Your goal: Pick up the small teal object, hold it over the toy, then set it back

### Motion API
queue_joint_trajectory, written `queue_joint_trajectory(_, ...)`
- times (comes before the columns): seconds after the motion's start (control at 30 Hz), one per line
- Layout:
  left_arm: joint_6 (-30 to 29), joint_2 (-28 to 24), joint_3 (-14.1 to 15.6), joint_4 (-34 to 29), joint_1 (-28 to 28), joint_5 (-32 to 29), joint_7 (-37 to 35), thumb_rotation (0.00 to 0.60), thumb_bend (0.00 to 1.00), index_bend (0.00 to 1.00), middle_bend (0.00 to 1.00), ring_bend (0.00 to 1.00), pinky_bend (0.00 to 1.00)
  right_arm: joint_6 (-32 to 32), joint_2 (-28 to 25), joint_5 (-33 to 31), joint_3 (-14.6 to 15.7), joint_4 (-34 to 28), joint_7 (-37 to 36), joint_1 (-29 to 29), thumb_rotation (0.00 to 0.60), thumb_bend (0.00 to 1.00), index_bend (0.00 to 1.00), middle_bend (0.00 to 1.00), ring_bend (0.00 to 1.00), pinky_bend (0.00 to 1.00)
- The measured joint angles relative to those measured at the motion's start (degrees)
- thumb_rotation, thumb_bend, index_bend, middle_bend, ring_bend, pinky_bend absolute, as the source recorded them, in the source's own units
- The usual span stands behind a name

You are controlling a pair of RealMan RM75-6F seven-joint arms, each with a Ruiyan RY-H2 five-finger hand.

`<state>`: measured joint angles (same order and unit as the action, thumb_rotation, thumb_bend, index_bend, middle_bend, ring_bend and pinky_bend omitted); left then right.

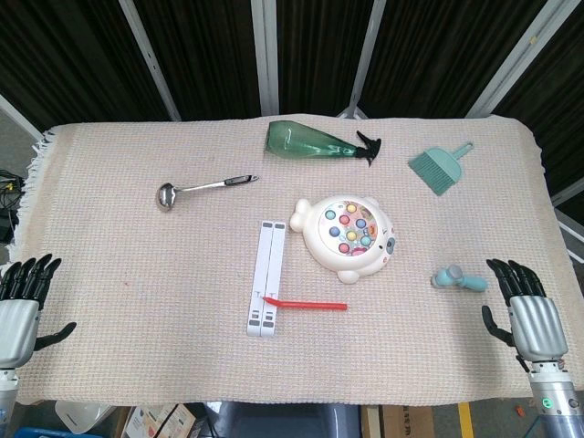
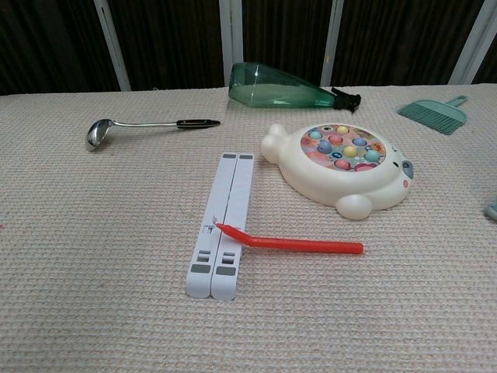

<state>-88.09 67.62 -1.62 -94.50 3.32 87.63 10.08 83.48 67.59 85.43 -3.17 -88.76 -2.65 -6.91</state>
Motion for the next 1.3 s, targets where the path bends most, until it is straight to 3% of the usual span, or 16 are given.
queue_joint_trajectory(0.27, 0.22, -0.05, 0.00, -0.32, 0.02, -0.25, 0.49, 0.600, 0.09, 0.06, 0.02, 0.00, 0.00, -1.16, -0.23, -0.43, -0.24, -0.35, 0.30, -0.43, 0.600, 0.47, 0.10, 0.16, 0.10, 0.12)
queue_joint_trajectory(0.47, -0.14, -0.17, 0.18, -0.63, -0.19, 0.09, 0.56, 0.600, 0.09, 0.06, 0.02, 0.00, 0.00, -5.49, -1.65, -1.66, -0.83, -0.08, -0.83, -2.33, 0.600, 0.47, 0.09, 0.16, 0.10, 0.12)
queue_joint_trajectory(0.7, -0.49, -0.72, 0.15, -1.53, -0.11, 0.74, 1.30, 0.600, 0.09, 0.06, 0.02, 0.00, 0.00, -16.07, -3.67, -4.82, -2.07, 1.86, -2.91, -7.14, 0.600, 0.47, 0.09, 0.16, 0.10, 0.12)
queue_joint_trajectory(1.0, 0.21, -1.26, 0.07, -3.01, 0.31, 0.68, 2.74, 0.600, 0.09, 0.06, 0.02, 0.00, 0.00, -32.06, -2.61, -9.28, -2.69, 9.89, -6.56, -14.68, 0.600, 0.47, 0.12, 0.18, 0.10, 0.12)
queue_joint_trajectory(1.3, 1.16, -1.30, 0.07, -4.08, 0.80, 0.42, 3.98, 0.600, 0.09, 0.06, 0.02, 0.00, 0.00, -37.94, 1.12, -9.99, -1.42, 14.69, -8.05, -17.80, 0.600, 0.47, 0.18, 0.22, 0.11, 0.12)
